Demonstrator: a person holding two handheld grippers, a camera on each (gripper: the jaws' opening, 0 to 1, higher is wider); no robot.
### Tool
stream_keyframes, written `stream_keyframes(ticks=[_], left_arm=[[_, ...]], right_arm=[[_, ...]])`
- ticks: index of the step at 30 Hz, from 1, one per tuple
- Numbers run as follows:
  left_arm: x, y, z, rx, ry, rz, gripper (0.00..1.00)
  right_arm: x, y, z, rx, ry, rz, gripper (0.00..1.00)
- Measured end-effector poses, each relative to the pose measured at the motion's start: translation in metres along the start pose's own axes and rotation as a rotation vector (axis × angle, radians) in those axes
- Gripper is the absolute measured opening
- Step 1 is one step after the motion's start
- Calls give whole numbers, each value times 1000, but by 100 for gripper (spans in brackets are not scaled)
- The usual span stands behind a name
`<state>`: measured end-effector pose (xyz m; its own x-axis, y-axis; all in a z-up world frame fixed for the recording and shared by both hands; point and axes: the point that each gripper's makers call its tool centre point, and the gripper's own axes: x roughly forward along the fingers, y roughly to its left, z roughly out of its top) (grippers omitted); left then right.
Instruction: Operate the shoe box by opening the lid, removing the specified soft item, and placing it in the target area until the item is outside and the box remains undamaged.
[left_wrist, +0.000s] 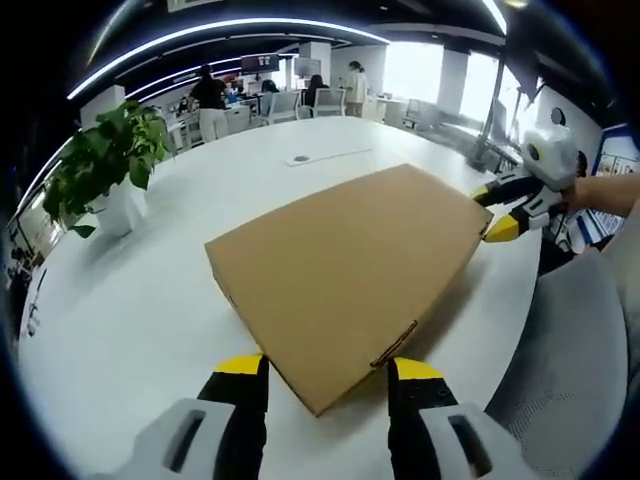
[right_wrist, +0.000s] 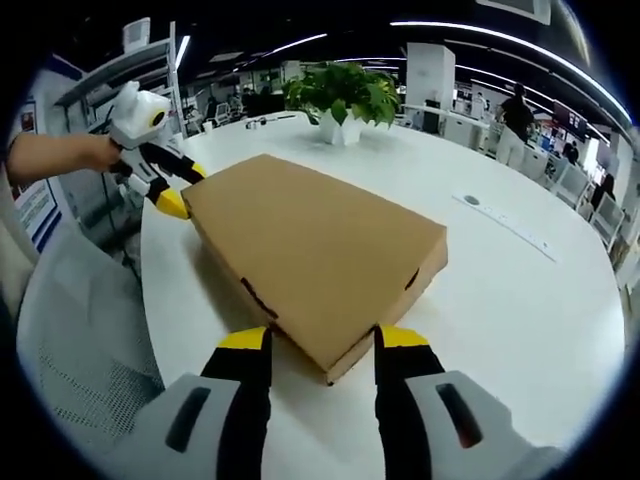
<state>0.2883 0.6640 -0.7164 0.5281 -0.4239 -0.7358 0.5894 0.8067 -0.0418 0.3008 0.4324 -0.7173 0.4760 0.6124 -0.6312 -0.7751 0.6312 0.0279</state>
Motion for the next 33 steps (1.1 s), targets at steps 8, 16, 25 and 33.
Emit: stream_keyframes(ticks=[8,16,25,33], left_arm=[[-13,0,-8,11,9,-7,47],[-23,7,-16,9,13,-6,47],[-34,16,-26,0,16,4,47],[-40,26,-33,-11,15,8,47]], right_arm=[[3,17,2,-7,-21,2,36],[8,30,6,-1,-31,24,35],[13,46,11,-13,-38,50,34],[18,58,13,-44,-45,56,36]])
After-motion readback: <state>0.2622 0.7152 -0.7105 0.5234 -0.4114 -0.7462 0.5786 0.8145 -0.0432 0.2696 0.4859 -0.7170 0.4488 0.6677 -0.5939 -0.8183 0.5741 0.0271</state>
